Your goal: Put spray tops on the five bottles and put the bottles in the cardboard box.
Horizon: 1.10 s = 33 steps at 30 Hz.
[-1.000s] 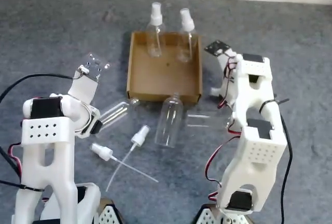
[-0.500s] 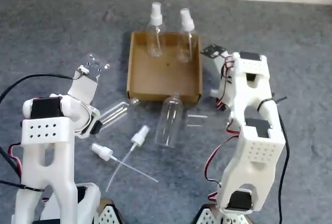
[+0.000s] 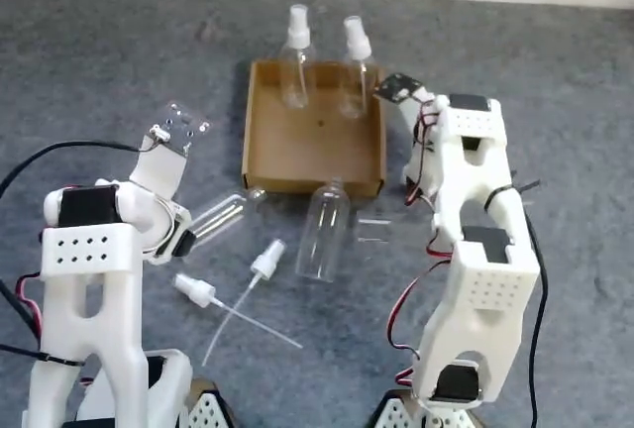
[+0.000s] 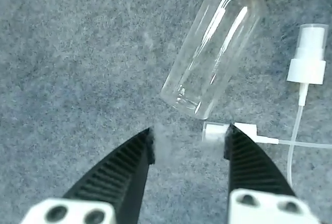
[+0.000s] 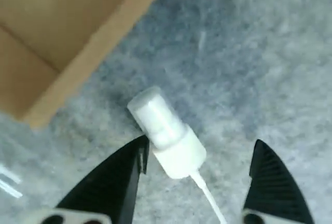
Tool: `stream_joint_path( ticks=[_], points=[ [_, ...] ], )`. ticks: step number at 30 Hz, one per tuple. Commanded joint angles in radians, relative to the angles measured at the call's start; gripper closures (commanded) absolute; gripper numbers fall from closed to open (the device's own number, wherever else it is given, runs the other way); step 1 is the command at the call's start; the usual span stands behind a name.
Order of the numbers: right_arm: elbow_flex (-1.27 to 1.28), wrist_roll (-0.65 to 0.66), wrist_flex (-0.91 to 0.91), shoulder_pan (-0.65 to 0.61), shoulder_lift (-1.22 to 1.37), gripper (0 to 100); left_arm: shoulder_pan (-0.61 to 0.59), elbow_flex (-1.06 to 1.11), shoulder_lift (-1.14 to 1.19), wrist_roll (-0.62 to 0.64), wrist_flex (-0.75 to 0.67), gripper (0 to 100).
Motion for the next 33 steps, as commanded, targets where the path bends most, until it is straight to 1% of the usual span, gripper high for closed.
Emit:
stream_joint_path(
  ticks=[1,3,5,7,11,18,20,24,26,30,33],
  points=[
    [-0.053,0.008,-0.022,-0.005,0.002,81.0,-0.013,-0.002,0.005,0.005,-0.014,81],
    [-0.053,0.002,-0.022,-0.004,0.008,87.4,-0.013,-0.002,0.005,0.005,-0.014,81],
    [-0.054,0.000,-0.015,0.002,0.005,91.1,-0.013,-0.002,0.005,0.005,-0.014,81],
    [-0.061,-0.005,-0.010,0.019,0.005,91.8,-0.013,-0.002,0.005,0.005,-0.014,81],
    [-0.094,-0.084,0.058,0.070,-0.008,91.9,-0.013,-0.004,0.005,0.006,-0.014,81],
    [-0.188,-0.086,0.237,0.088,-0.142,94.5,-0.016,-0.010,0.005,0.008,-0.014,81],
    [-0.183,-0.094,0.278,0.082,-0.199,94.7,-0.045,-0.024,0.004,0.008,-0.015,81],
    [-0.180,-0.181,0.323,0.041,-0.325,94.7,-0.150,-0.101,0.010,0.005,-0.015,81],
    [-0.179,-0.210,0.346,-0.002,-0.390,94.7,-0.211,-0.147,0.013,0.000,-0.015,81],
    [-0.179,-0.305,0.421,-0.116,-0.495,94.7,-0.328,-0.211,0.015,-0.098,-0.015,81],
    [-0.185,-0.377,0.467,-0.237,-0.564,94.7,-0.414,-0.248,0.015,-0.110,-0.057,81]
  ],
)
